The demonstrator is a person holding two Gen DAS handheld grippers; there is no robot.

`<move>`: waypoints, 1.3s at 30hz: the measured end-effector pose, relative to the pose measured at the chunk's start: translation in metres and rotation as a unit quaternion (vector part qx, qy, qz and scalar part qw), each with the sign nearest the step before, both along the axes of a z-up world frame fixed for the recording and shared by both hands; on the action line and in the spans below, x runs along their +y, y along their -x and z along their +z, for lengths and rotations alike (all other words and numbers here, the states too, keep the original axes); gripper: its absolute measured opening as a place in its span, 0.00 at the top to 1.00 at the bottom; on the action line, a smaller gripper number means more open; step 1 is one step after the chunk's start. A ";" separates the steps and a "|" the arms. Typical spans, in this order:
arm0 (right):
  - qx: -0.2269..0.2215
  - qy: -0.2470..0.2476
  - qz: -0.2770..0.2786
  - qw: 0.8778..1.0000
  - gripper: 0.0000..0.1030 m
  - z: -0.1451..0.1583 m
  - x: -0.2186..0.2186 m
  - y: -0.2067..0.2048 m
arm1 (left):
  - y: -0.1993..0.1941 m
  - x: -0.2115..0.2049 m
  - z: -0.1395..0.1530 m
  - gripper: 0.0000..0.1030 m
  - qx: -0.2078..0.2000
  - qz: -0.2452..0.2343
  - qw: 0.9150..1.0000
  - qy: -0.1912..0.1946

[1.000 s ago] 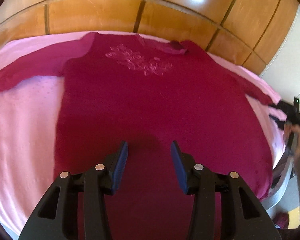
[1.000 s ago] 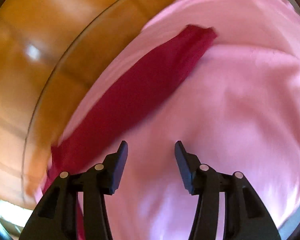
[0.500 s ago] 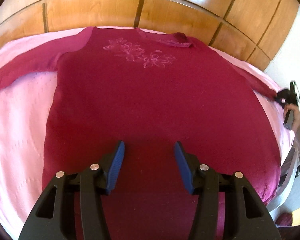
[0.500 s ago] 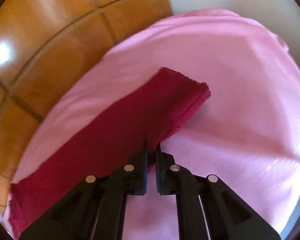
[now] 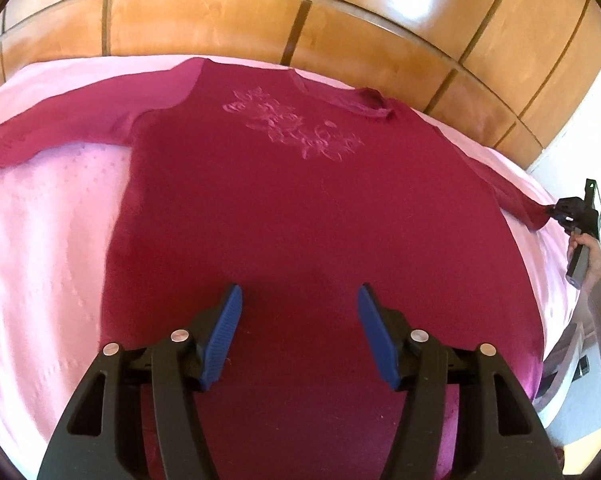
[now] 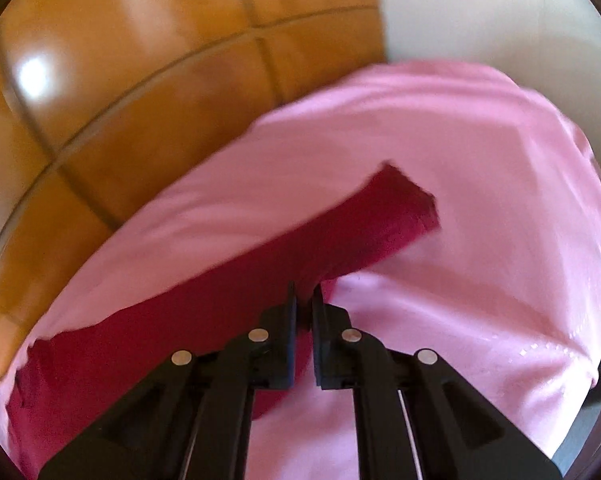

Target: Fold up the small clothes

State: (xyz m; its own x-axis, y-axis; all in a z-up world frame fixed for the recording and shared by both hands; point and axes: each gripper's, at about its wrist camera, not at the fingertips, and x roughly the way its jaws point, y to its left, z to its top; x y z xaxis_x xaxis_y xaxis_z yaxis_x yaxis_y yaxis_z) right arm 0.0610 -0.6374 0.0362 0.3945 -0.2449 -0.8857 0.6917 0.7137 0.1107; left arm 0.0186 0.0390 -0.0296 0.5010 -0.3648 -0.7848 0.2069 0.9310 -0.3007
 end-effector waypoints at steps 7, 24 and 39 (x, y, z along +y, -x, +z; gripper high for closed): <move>-0.028 0.003 0.138 0.990 0.95 0.021 0.091 -0.050 | -0.012 0.006 0.010 0.43 -0.009 0.030 0.999 -0.015; -0.011 -0.090 0.426 0.900 0.85 -0.022 0.390 -0.108 | -0.062 0.013 0.020 0.44 0.020 0.035 0.996 0.082; -0.097 -0.147 0.326 0.929 0.37 0.036 0.285 -0.018 | -0.169 -0.038 0.021 0.44 0.071 0.024 0.987 0.139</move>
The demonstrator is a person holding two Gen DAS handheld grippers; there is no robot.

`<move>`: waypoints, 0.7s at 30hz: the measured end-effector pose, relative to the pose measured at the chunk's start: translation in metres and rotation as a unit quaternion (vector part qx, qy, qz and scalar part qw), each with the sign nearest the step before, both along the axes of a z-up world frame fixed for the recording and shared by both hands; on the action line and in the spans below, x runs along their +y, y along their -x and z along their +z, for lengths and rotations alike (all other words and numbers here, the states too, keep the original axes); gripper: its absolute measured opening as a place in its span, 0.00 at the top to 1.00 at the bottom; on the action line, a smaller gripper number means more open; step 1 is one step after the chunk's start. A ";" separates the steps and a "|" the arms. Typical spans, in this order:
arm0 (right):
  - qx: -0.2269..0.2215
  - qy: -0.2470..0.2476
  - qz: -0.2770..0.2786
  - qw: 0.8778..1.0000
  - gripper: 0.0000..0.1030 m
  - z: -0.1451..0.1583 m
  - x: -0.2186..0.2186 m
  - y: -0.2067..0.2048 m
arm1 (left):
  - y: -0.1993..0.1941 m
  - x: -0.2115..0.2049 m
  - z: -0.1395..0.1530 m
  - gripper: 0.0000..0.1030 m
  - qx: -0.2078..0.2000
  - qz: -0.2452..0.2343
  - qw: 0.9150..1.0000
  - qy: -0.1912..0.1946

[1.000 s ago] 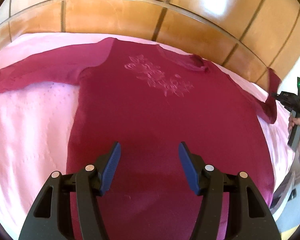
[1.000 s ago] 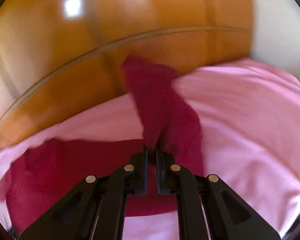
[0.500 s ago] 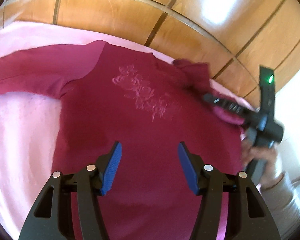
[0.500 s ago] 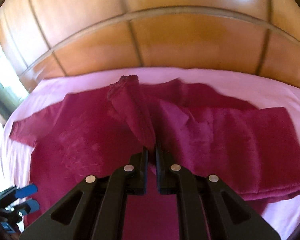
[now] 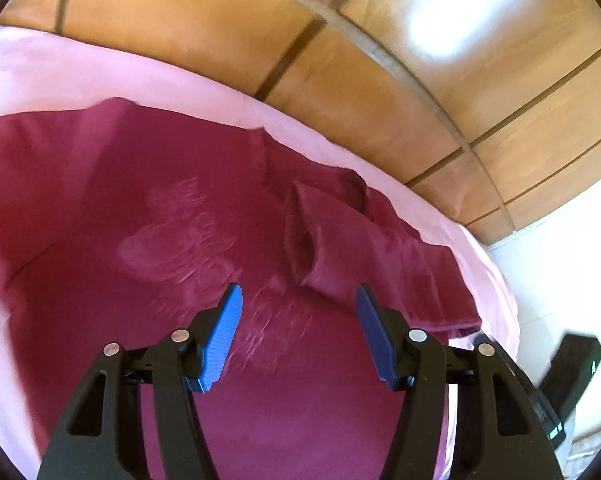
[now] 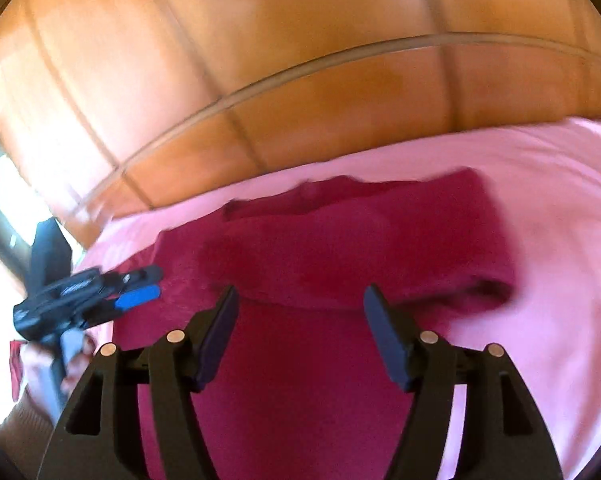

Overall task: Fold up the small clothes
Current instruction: 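Grasp the other sleeve cuff with the left tool and fold it inward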

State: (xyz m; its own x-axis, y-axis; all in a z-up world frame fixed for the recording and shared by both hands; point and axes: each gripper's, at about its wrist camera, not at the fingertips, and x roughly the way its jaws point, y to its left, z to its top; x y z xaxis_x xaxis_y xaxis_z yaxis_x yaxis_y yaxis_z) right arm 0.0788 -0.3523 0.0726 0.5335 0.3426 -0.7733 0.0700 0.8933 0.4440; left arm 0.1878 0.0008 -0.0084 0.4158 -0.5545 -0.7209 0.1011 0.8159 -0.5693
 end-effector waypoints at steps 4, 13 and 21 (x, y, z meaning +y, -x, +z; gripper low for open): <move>0.014 0.010 -0.074 0.997 0.35 0.001 -0.060 0.036 | -0.030 -0.032 -0.025 0.44 0.054 -0.016 0.998 -0.024; 0.047 -0.001 -0.156 0.987 0.36 -0.024 -0.103 0.060 | -0.028 -0.037 0.026 0.92 -0.030 0.004 0.999 -0.025; -0.010 -0.077 -0.093 0.993 0.60 -0.009 -0.065 0.025 | -0.008 0.019 0.063 0.92 -0.101 0.026 0.994 -0.039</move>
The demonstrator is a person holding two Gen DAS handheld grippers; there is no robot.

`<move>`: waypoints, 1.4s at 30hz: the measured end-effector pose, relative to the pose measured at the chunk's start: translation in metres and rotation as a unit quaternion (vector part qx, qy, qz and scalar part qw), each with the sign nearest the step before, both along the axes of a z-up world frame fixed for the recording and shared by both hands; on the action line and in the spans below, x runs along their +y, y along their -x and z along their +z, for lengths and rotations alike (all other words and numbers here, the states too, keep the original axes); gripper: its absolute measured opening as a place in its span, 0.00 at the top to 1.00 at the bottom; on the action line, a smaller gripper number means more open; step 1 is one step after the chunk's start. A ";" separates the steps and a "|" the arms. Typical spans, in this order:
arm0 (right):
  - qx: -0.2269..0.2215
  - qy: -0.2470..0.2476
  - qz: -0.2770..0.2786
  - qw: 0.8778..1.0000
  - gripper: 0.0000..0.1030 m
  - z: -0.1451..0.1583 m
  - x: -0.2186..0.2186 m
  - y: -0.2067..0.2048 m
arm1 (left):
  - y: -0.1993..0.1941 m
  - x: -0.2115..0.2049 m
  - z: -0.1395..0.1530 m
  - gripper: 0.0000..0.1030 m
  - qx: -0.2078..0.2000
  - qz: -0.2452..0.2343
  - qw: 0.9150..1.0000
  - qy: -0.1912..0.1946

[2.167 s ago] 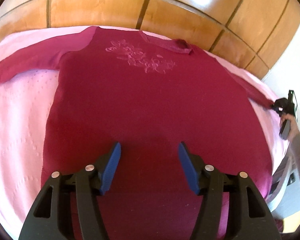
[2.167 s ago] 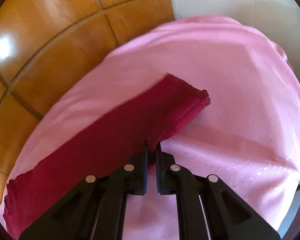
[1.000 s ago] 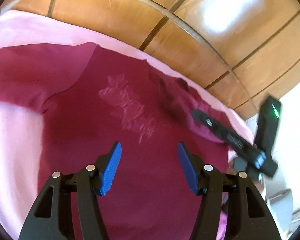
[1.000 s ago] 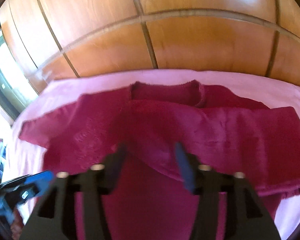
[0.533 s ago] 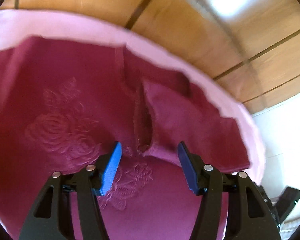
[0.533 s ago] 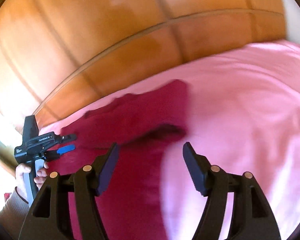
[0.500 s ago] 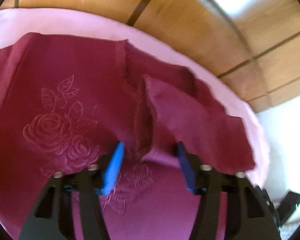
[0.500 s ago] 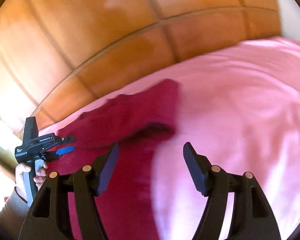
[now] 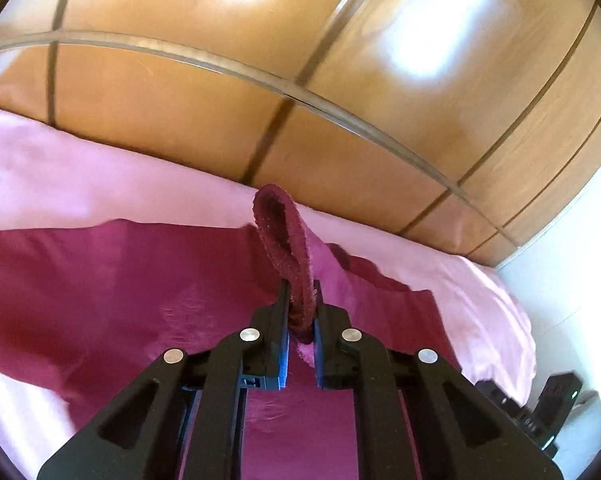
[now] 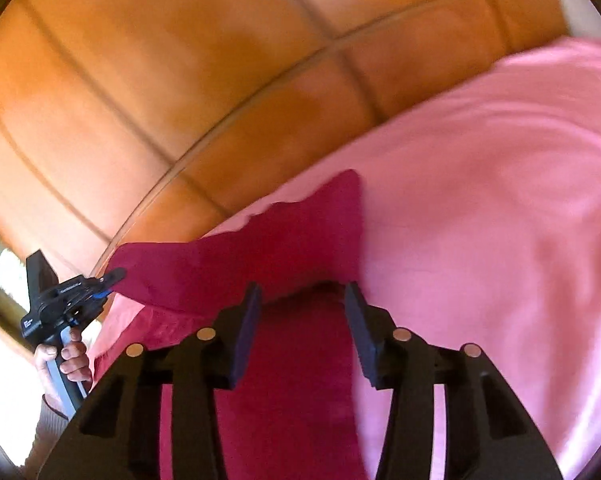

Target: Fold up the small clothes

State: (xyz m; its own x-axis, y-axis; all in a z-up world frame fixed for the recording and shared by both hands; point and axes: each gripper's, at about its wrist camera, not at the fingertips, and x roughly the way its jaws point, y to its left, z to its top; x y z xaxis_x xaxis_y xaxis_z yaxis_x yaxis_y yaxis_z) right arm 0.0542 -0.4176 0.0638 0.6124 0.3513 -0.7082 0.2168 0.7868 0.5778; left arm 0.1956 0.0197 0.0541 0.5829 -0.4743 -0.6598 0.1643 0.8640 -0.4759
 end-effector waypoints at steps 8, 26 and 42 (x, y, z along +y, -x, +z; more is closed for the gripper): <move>0.058 0.066 0.050 0.995 0.61 -0.037 0.056 -0.057 | 0.003 0.032 -0.035 0.92 0.025 0.043 0.998 -0.046; 0.041 0.184 0.104 0.977 0.44 -0.035 0.112 -0.067 | 0.015 0.072 -0.082 0.71 0.063 0.102 0.988 -0.095; 0.040 0.268 0.129 0.954 0.24 -0.071 0.167 -0.073 | 0.077 0.198 -0.073 0.71 0.079 0.238 0.968 -0.003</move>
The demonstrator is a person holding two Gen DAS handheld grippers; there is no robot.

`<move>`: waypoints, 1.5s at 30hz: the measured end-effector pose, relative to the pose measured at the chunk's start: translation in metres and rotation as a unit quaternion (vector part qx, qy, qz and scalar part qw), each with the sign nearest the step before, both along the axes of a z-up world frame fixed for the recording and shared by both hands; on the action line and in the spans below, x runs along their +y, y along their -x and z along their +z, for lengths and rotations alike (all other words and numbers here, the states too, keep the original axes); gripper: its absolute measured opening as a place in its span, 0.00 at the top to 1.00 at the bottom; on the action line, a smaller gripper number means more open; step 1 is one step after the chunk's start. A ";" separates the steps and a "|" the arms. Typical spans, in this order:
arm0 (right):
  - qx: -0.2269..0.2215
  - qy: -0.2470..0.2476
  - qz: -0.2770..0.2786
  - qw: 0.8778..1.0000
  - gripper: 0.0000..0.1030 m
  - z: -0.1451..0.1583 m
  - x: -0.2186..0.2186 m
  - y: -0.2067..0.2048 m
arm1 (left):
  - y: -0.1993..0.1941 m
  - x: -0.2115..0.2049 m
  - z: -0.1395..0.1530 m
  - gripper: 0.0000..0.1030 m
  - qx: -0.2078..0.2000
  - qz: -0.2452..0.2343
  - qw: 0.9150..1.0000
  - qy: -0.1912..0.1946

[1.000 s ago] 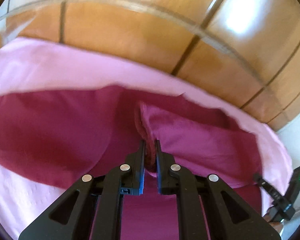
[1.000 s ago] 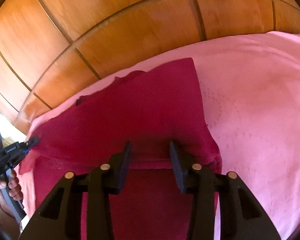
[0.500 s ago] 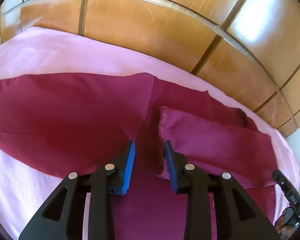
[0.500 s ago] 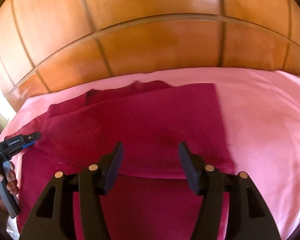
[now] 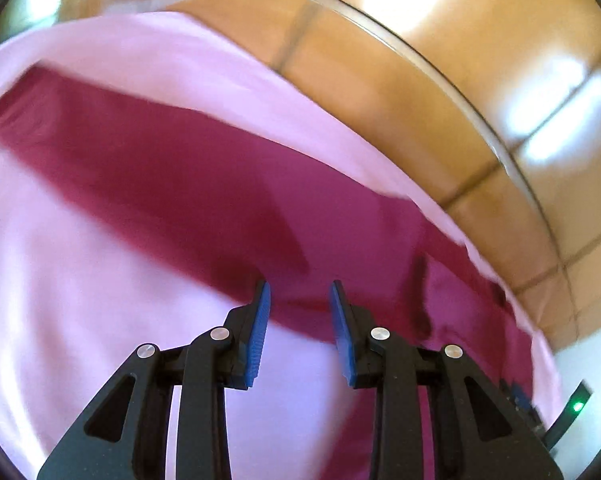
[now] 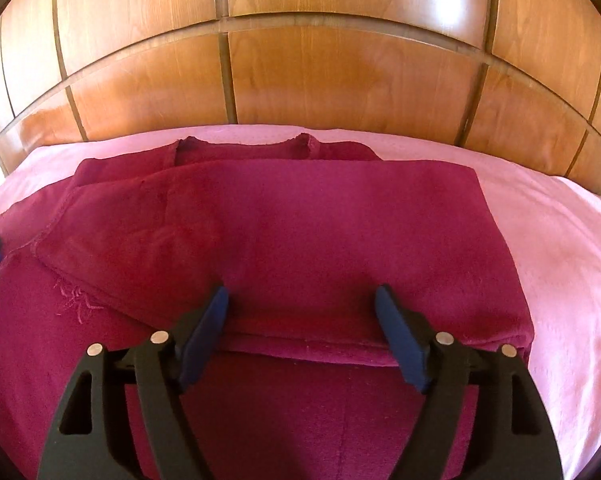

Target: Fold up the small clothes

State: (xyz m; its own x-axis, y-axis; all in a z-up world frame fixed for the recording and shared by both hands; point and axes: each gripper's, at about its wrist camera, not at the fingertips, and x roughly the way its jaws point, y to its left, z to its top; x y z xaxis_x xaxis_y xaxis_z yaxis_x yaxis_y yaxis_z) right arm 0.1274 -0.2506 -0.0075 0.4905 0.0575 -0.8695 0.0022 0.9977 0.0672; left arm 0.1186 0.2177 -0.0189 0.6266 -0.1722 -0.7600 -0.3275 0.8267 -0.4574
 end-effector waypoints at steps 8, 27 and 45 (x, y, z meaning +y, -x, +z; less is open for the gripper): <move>0.003 -0.029 0.006 1.000 0.12 0.001 -0.003 -0.001 | 0.049 0.144 -0.007 0.66 -0.018 0.168 0.982 0.080; -0.005 -0.009 0.004 1.000 0.12 0.000 0.005 0.001 | 0.025 0.230 -0.002 0.91 -0.024 0.230 0.968 0.096; -0.008 -0.023 0.000 1.000 0.12 0.001 0.002 0.001 | -0.010 -0.108 0.037 0.91 -0.051 -0.131 0.984 -0.105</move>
